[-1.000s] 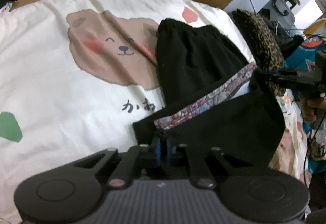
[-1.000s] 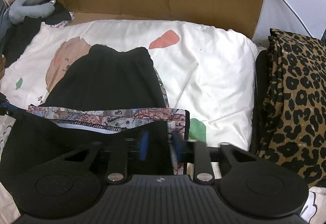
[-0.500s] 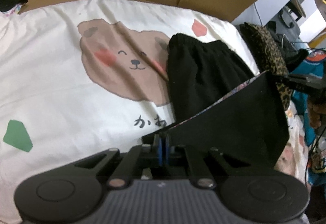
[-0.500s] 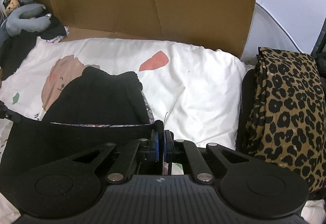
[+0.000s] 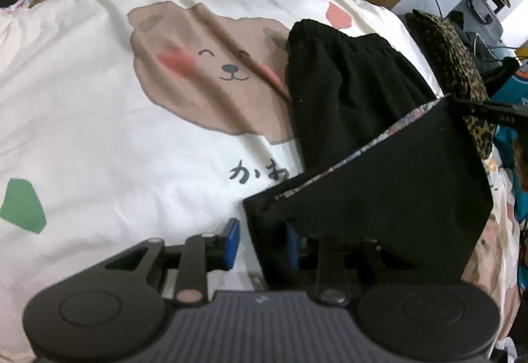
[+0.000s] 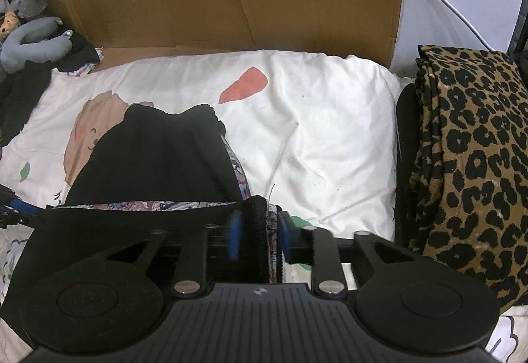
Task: Fold clothes
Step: 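Grasp the black garment's folded edge with both grippers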
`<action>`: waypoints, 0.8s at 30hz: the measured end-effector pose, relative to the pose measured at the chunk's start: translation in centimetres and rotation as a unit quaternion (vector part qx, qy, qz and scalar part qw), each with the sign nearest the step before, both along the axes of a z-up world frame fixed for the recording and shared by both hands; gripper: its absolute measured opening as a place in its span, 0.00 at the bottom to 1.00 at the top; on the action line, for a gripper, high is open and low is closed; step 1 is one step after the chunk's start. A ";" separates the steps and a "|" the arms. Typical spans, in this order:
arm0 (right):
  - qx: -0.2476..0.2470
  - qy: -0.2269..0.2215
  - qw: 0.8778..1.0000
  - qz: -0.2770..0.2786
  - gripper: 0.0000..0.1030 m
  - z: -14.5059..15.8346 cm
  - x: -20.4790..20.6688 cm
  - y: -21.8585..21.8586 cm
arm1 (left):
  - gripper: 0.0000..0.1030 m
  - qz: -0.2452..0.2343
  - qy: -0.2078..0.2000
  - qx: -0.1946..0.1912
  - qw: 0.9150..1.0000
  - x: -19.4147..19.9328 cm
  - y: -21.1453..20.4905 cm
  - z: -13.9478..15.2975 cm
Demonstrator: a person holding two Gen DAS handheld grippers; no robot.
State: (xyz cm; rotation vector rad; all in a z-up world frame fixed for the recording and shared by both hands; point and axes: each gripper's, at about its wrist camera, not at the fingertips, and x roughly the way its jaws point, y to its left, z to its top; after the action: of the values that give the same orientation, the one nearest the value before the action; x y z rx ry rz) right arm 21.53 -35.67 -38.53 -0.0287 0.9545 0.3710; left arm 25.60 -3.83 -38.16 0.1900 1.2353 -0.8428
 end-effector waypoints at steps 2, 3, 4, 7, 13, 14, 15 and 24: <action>0.005 0.007 1.000 0.000 0.34 -0.2 0.1 -0.2 | 0.30 -0.005 -0.003 0.000 1.000 0.0 -0.1 0.0; 0.006 0.010 1.000 0.001 0.34 -0.3 0.1 -0.2 | 0.30 -0.007 -0.006 0.002 1.000 0.0 -0.2 0.1; 0.004 0.011 1.000 0.002 0.34 -0.5 0.1 -0.1 | 0.30 -0.010 -0.010 0.006 1.000 -0.1 -0.2 0.2; 0.009 0.020 1.000 0.007 0.34 -0.9 0.1 0.0 | 0.30 -0.014 -0.008 0.003 1.000 -0.2 -0.1 0.4; 0.037 0.044 0.998 -0.004 0.38 -2.1 0.7 -0.6 | 0.29 -0.016 -0.011 0.004 1.000 -0.2 -0.1 0.9; 0.040 0.046 0.998 -0.005 0.38 -2.2 0.8 -0.6 | 0.29 -0.017 -0.012 0.004 1.000 -0.2 -0.1 1.0; 0.044 0.047 0.998 -0.007 0.38 -2.2 0.8 -0.7 | 0.27 -0.018 -0.012 0.002 1.000 -0.2 0.0 1.1; 0.067 0.056 0.996 -0.016 0.36 -2.5 1.2 -1.3 | 0.03 -0.031 -0.011 -0.015 0.999 0.0 -0.4 1.4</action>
State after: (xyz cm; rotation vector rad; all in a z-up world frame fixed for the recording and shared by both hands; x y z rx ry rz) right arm 22.72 -36.95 -41.01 0.1320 1.0374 0.4092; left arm 25.56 -4.28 -36.71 0.2126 1.2007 -0.9106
